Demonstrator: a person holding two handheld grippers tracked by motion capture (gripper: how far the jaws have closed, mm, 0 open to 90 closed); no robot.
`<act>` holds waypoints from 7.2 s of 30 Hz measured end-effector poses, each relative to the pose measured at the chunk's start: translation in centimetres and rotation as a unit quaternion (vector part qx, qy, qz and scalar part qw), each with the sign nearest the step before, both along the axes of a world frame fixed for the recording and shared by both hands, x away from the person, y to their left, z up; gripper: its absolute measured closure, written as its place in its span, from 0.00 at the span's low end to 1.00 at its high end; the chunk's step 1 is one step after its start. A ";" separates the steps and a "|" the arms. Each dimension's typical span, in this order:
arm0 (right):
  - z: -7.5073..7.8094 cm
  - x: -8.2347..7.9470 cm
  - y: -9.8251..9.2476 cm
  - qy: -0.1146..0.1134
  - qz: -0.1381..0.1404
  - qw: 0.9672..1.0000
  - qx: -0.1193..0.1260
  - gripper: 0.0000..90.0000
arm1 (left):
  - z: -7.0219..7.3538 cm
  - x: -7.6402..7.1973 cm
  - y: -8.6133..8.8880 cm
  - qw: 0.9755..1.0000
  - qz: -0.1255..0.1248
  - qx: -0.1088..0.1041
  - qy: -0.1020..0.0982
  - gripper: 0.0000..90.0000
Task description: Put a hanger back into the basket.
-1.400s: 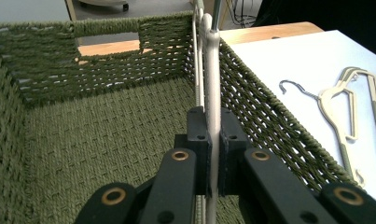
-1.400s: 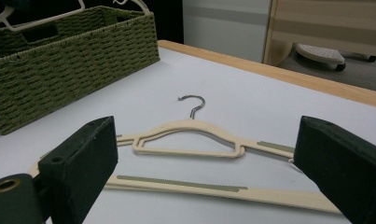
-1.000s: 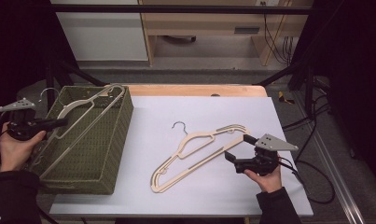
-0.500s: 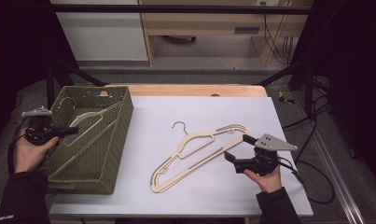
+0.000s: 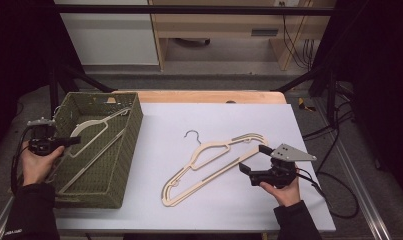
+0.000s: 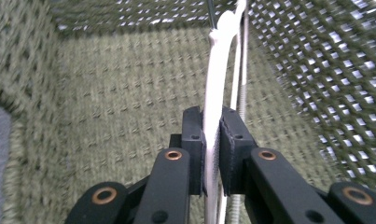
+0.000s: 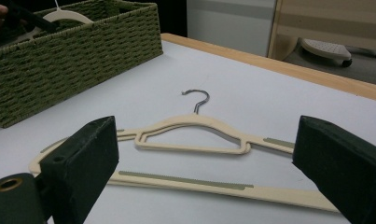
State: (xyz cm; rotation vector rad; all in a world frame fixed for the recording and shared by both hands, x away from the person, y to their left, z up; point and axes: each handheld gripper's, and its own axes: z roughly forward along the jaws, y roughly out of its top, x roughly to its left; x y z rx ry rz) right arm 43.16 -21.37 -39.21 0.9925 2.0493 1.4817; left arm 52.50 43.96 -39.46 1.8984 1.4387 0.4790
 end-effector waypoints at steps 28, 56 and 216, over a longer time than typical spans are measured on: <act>0.1 -0.1 -0.1 -0.003 0.003 1.000 0.001 0.08 | -1.6 0.5 0.8 0.994 0.056 0.030 0.085 0.61; 0.8 -0.5 -0.6 -0.012 -0.004 1.000 0.010 0.08 | 3.1 -2.2 -0.9 0.999 0.029 0.009 -0.032 0.31; -3.3 11.8 12.3 0.100 0.003 0.995 -0.030 0.49 | -2.3 -8.5 -30.9 0.969 -0.226 0.041 -0.089 0.89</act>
